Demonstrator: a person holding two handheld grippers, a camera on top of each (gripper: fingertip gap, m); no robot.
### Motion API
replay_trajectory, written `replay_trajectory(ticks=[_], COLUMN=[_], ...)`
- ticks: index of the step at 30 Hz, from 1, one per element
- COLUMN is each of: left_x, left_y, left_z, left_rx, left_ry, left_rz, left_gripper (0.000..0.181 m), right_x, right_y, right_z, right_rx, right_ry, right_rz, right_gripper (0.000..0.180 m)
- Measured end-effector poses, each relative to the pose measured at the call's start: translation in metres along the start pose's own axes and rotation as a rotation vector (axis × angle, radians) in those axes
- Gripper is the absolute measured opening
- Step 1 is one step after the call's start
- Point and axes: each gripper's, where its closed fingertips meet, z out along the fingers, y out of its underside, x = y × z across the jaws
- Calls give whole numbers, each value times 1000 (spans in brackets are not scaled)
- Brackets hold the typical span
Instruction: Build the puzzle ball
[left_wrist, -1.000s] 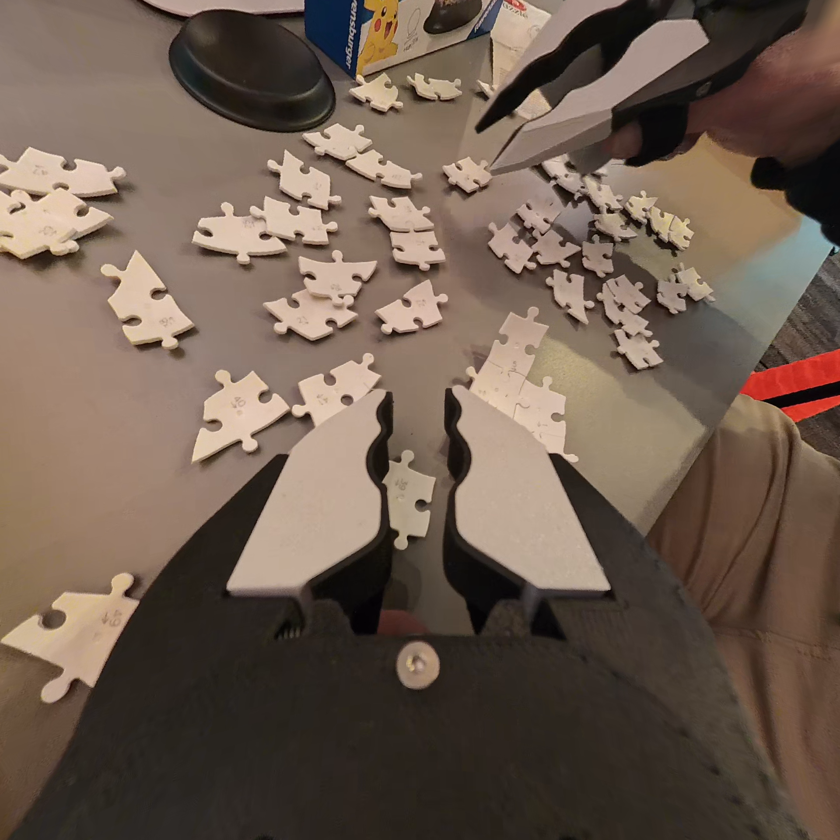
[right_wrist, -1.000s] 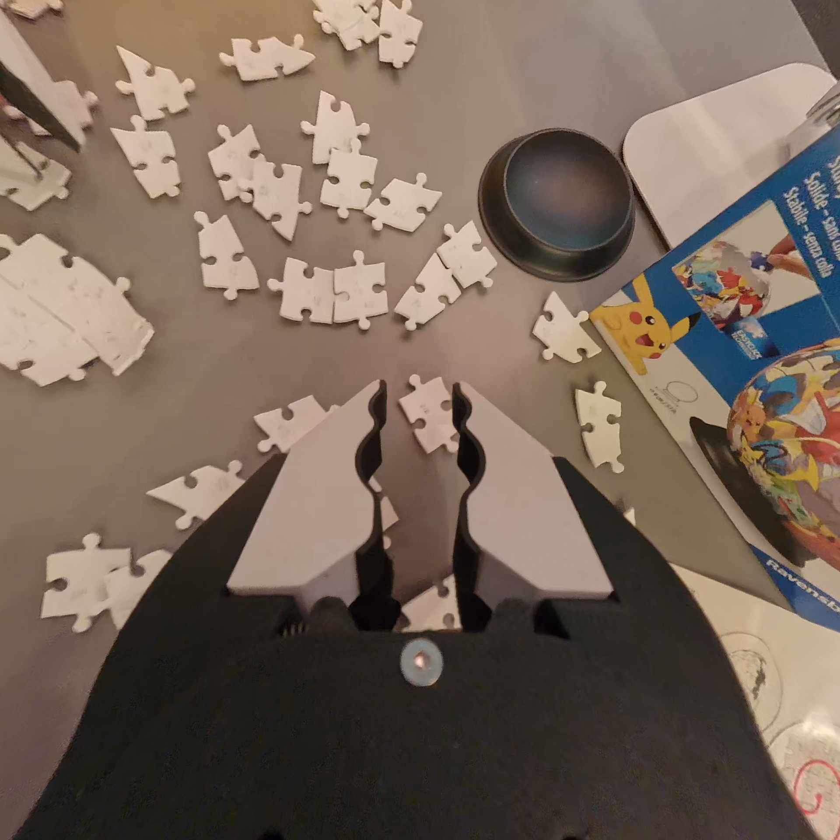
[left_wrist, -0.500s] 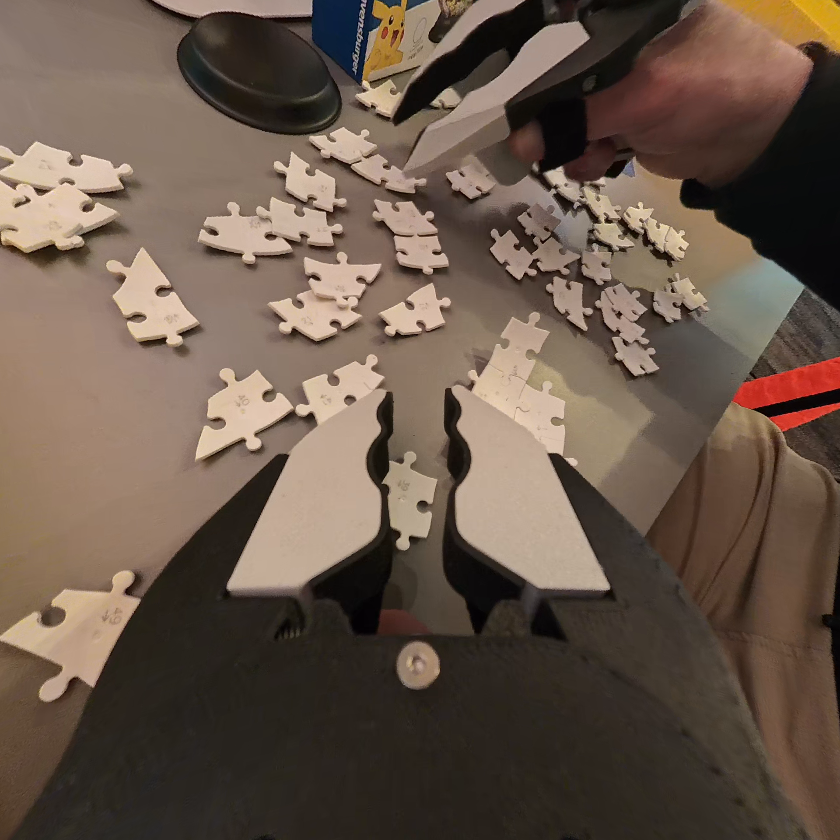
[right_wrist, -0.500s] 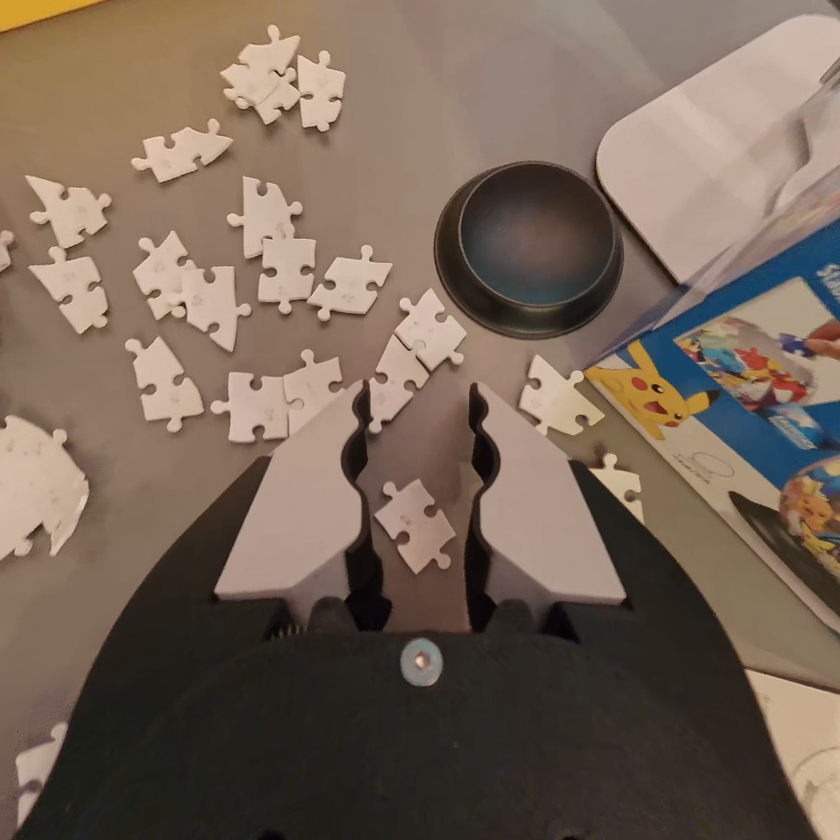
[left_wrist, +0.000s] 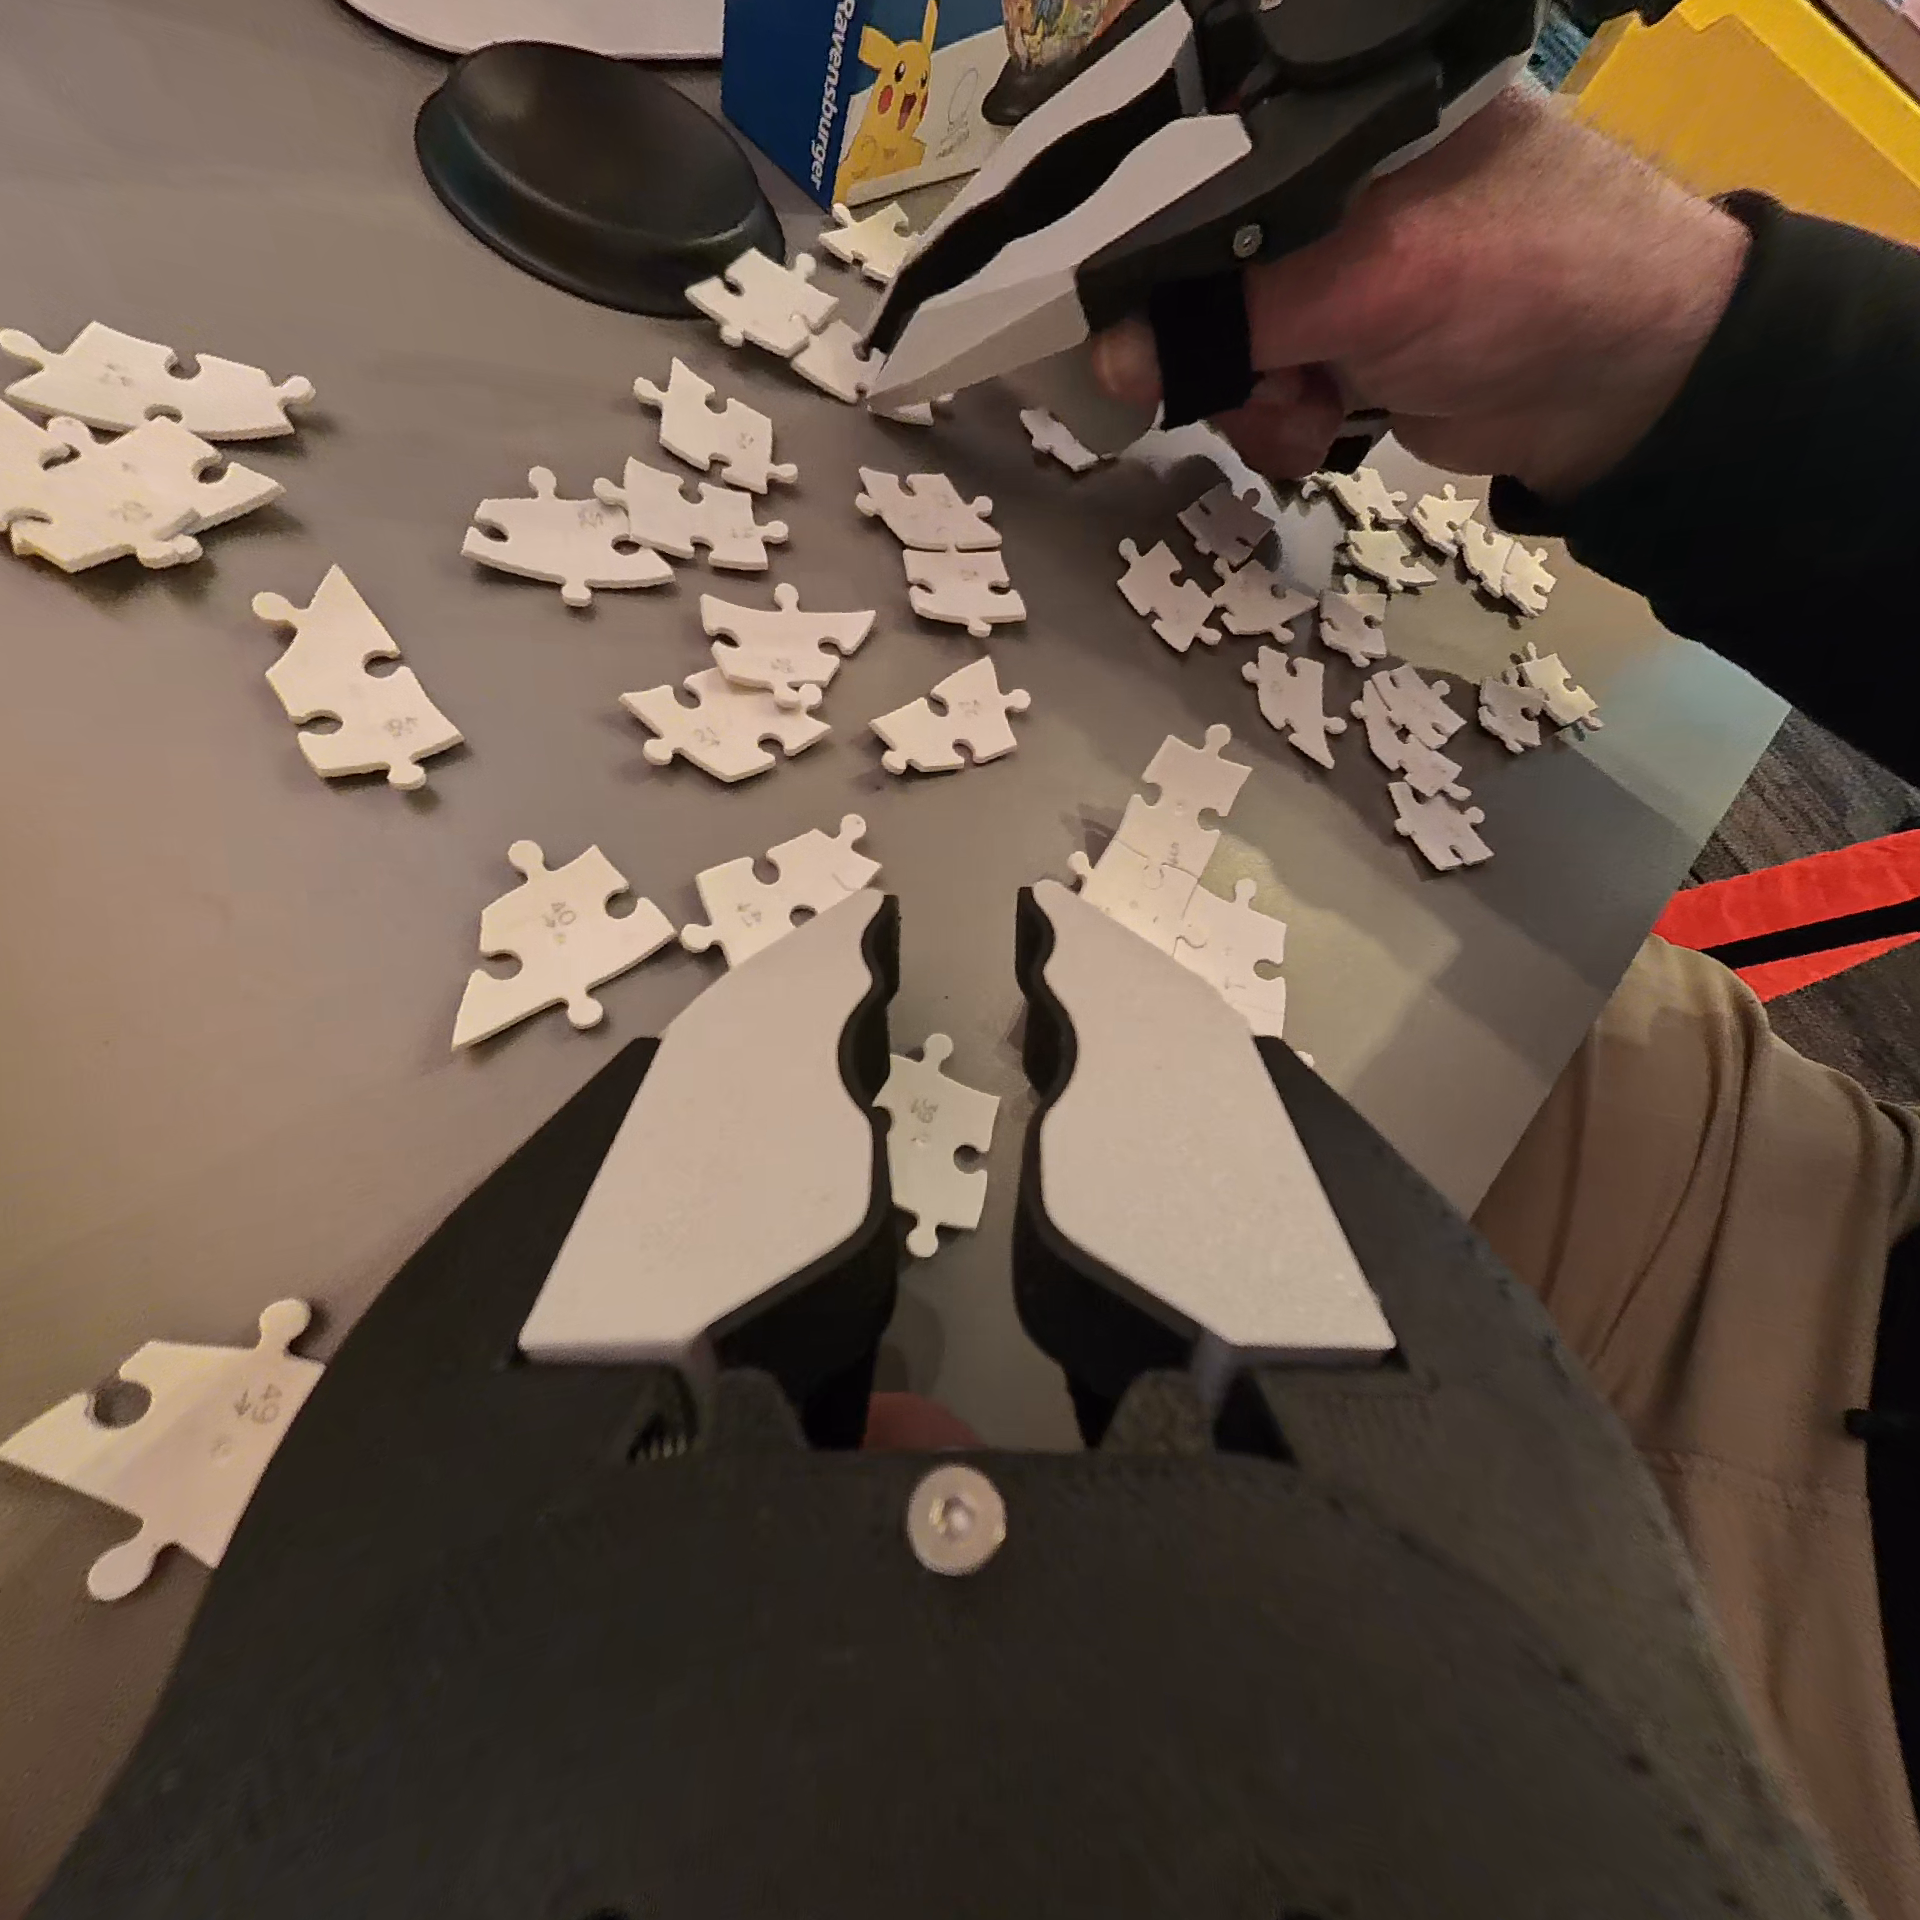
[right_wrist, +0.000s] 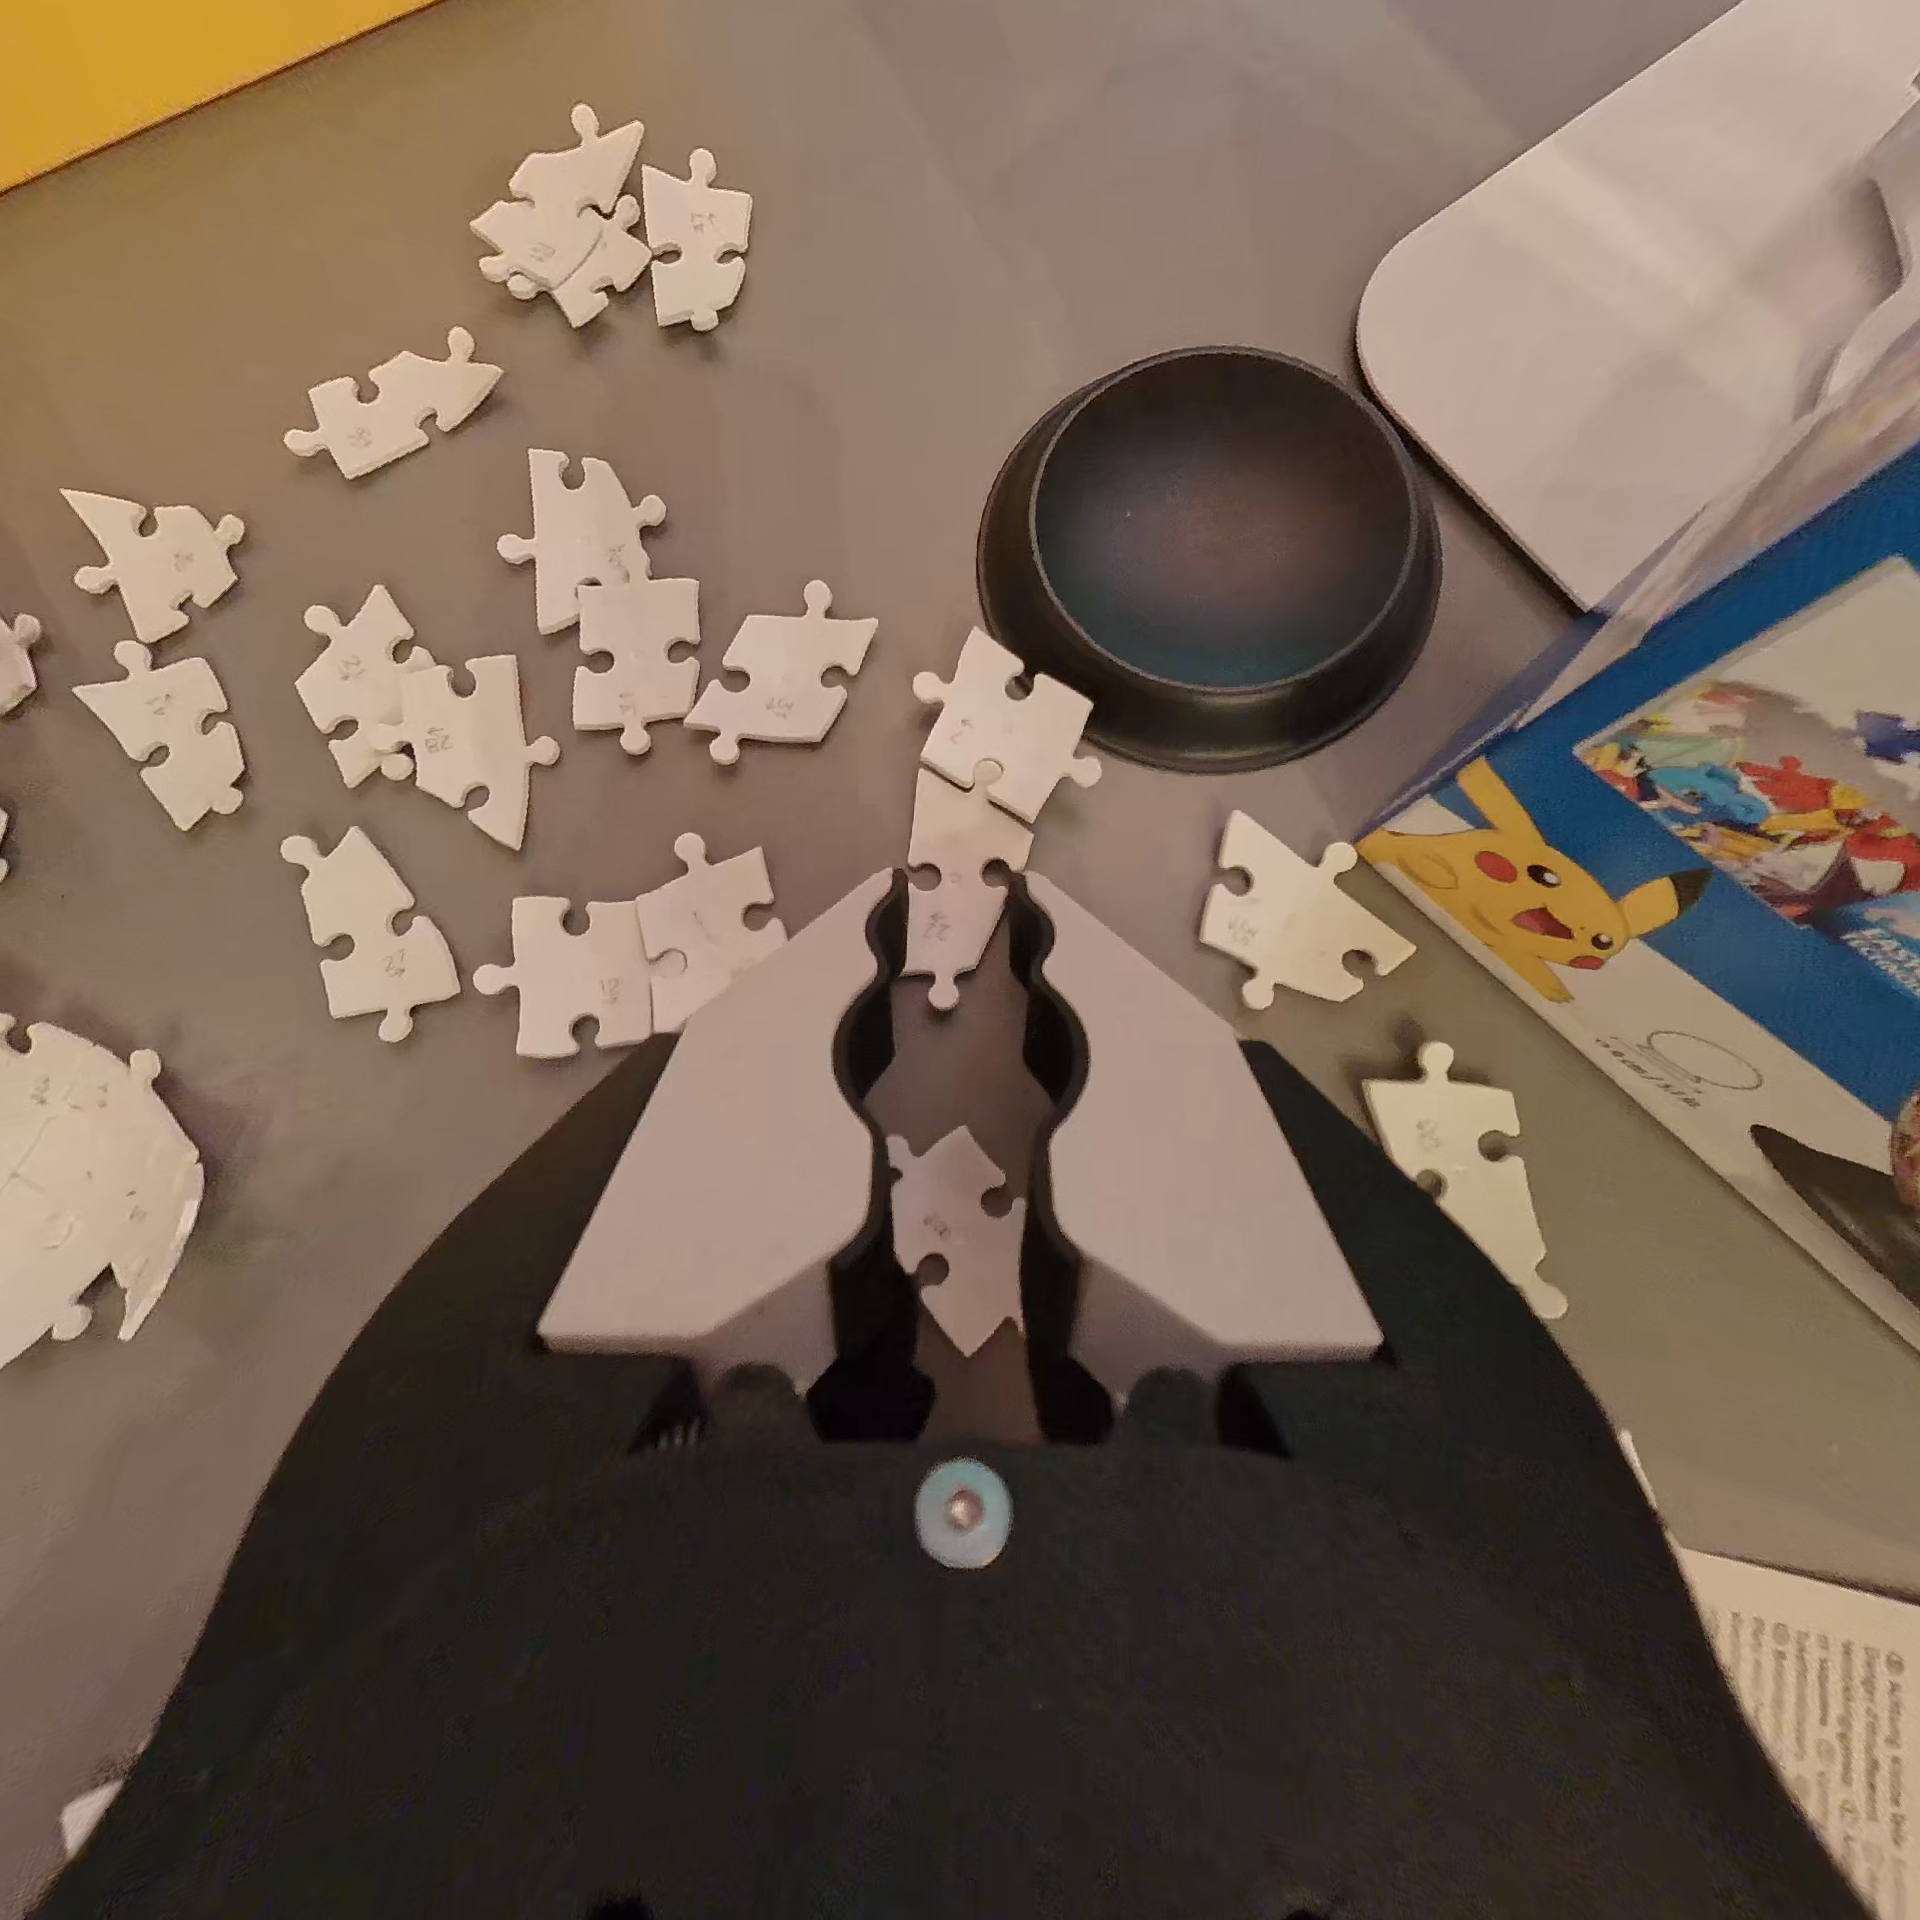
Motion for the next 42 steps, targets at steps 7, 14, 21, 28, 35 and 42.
replay_trajectory(ticks=[7,14,21,28,35,42], left_x=[0,0,0,0,0,0], left_y=[0,0,0,0,0,0], left_z=[0,0,0,0,0,0], left_rx=[-1,1,0,-2,-2,-3], left_ry=[0,0,-4,-5,-4,-6], left_rz=[1,1,6,7,7,10], left_gripper=[21,21,21,21,21,21], right_x=[-2,-1,-10,-16,-28,-49], right_y=[7,19,16,8,5,13], right_z=[-13,-31,-38,-52,-67,-83], right_rx=[7,-21,-19,17,50,62], right_ry=[-35,-39,-62,-85,-120,-161], right_rz=[-8,-17,-43,-35,-28,-20], right_gripper=[3,1,0,0,0,0])
